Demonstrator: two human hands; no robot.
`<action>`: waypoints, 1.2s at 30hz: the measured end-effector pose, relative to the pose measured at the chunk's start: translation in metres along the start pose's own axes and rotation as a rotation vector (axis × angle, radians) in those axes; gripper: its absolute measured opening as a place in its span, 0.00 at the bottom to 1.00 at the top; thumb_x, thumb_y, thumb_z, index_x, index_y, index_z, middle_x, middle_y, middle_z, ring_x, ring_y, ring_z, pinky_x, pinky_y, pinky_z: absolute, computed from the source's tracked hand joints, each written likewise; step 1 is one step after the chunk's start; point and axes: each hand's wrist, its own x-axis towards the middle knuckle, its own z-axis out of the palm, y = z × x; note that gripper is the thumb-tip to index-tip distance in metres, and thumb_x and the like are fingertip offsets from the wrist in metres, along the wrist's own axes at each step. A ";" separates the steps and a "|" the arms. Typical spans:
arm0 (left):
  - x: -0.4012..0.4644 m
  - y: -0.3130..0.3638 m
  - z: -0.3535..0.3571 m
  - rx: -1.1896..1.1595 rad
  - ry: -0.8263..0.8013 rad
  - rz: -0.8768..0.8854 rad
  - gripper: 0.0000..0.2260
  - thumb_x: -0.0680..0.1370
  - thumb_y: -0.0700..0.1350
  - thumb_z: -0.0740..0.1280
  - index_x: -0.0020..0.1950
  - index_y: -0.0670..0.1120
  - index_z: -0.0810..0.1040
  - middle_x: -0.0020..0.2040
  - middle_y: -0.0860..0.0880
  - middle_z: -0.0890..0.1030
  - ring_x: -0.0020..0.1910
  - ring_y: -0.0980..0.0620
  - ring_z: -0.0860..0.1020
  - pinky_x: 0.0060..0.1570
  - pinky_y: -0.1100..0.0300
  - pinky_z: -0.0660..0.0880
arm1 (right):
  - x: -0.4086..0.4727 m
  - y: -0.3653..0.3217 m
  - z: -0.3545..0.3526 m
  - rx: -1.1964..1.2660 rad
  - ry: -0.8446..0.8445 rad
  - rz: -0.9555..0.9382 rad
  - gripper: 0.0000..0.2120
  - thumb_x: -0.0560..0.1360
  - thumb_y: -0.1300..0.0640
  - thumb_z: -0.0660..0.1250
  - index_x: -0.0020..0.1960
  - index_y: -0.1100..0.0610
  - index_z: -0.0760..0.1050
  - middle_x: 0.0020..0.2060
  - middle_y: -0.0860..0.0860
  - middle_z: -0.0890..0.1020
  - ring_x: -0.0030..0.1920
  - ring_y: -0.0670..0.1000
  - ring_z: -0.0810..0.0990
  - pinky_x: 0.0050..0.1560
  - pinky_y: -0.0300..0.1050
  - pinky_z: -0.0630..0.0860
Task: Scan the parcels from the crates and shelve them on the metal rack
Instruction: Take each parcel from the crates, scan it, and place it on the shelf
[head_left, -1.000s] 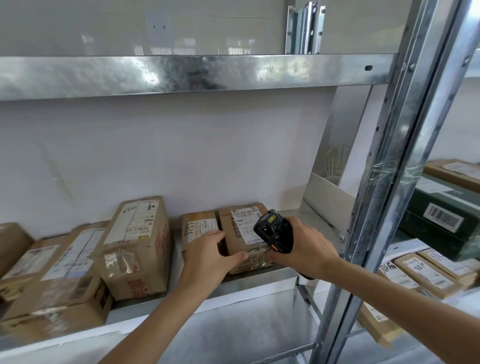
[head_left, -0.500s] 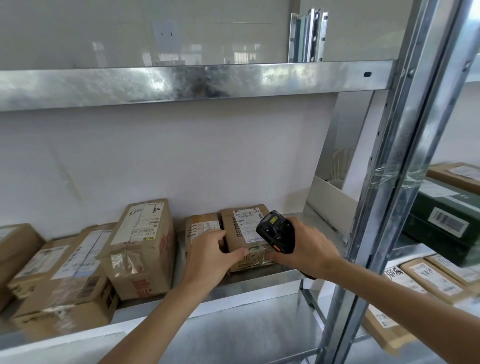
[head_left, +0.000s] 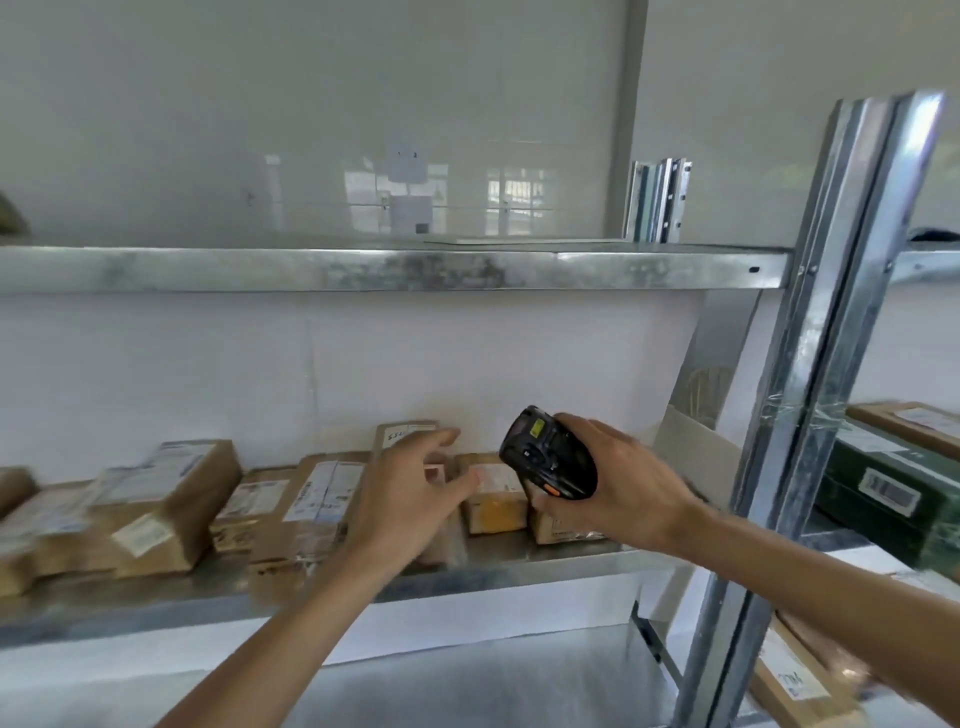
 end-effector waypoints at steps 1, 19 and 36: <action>-0.010 -0.001 -0.026 -0.028 0.029 -0.007 0.23 0.74 0.54 0.77 0.68 0.53 0.79 0.63 0.60 0.81 0.57 0.65 0.79 0.60 0.62 0.77 | 0.000 -0.026 0.001 0.000 0.000 -0.038 0.33 0.68 0.33 0.73 0.69 0.37 0.65 0.54 0.39 0.78 0.50 0.46 0.79 0.50 0.49 0.80; -0.374 -0.147 -0.564 0.480 0.628 -0.551 0.24 0.77 0.57 0.72 0.72 0.50 0.77 0.66 0.54 0.80 0.64 0.53 0.78 0.62 0.57 0.75 | -0.014 -0.597 0.193 0.265 -0.355 -0.712 0.38 0.66 0.29 0.72 0.71 0.38 0.64 0.59 0.39 0.79 0.57 0.46 0.79 0.55 0.49 0.79; -0.524 -0.388 -0.781 0.562 0.950 -1.055 0.22 0.77 0.54 0.73 0.68 0.47 0.80 0.59 0.51 0.84 0.58 0.54 0.81 0.61 0.59 0.76 | 0.016 -0.948 0.478 0.304 -0.688 -1.076 0.37 0.70 0.33 0.74 0.73 0.43 0.66 0.60 0.42 0.78 0.54 0.46 0.78 0.49 0.45 0.76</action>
